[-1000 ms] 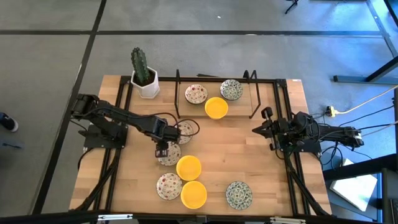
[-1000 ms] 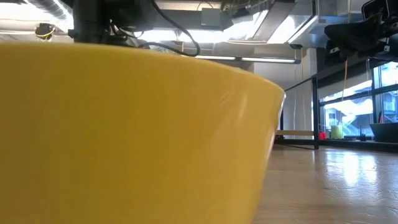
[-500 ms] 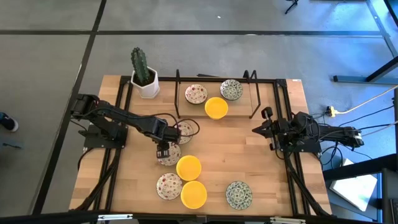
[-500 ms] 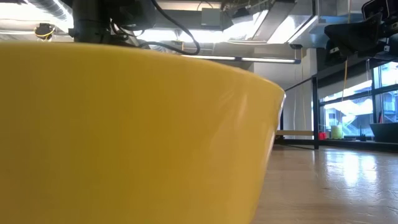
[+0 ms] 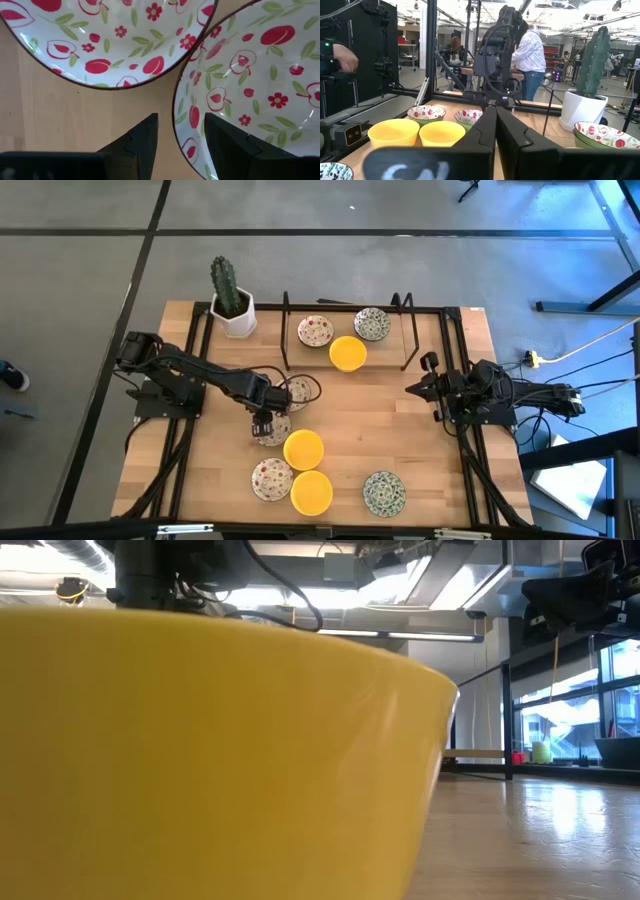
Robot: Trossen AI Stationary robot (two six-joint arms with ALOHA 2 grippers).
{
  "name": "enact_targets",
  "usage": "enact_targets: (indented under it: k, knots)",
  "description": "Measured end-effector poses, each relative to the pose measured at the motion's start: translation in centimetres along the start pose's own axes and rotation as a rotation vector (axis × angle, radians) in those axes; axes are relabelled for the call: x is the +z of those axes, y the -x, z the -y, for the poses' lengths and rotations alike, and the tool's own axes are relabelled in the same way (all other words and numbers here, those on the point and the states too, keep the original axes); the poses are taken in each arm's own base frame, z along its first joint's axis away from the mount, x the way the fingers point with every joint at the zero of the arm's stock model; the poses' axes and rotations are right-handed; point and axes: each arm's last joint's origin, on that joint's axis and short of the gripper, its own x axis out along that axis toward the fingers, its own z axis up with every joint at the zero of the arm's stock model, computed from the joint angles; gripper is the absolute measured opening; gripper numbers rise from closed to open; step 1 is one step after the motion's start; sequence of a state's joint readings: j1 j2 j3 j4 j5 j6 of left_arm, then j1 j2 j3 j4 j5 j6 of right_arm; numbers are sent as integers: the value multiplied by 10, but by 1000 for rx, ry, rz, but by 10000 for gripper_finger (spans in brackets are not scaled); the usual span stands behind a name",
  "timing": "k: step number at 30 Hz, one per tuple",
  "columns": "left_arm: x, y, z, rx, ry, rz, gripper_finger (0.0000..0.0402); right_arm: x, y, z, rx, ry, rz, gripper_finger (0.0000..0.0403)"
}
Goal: Pick & Place Mini bowls
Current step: Stack the green patterned bowl on the green patterned bowls on the shelf
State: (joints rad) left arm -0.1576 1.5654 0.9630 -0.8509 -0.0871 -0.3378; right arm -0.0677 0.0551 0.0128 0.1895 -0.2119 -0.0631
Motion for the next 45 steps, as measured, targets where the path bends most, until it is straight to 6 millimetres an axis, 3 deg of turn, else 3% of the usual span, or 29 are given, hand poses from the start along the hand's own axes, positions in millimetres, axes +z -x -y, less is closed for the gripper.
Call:
enact_targets:
  k: [7,15,20,23,26,30,39,42,45]
  knots:
    - [-1,0,-1,10,-15,-10,128,0,0,0,0,0,0,12]
    - [-3,2,-7,4,-79,-55,17,0,0,0,0,1,0,12]
    - [-1,6,-12,-38,-132,-89,14,0,0,0,0,1,0,12]
    - [1,19,-16,-50,-149,-123,6,0,0,0,0,1,0,12]
    - [3,42,-20,-12,-160,-112,3,0,0,0,0,6,0,12]
    - [9,92,-24,21,-187,13,2,0,0,0,-1,15,0,12]
    - [28,223,-46,258,-134,570,2,0,0,0,-1,2,0,12]
    - [37,249,-57,321,-120,671,2,0,0,0,-12,6,0,12]
    - [55,259,-75,362,-121,716,2,0,0,1,-42,15,-2,12]
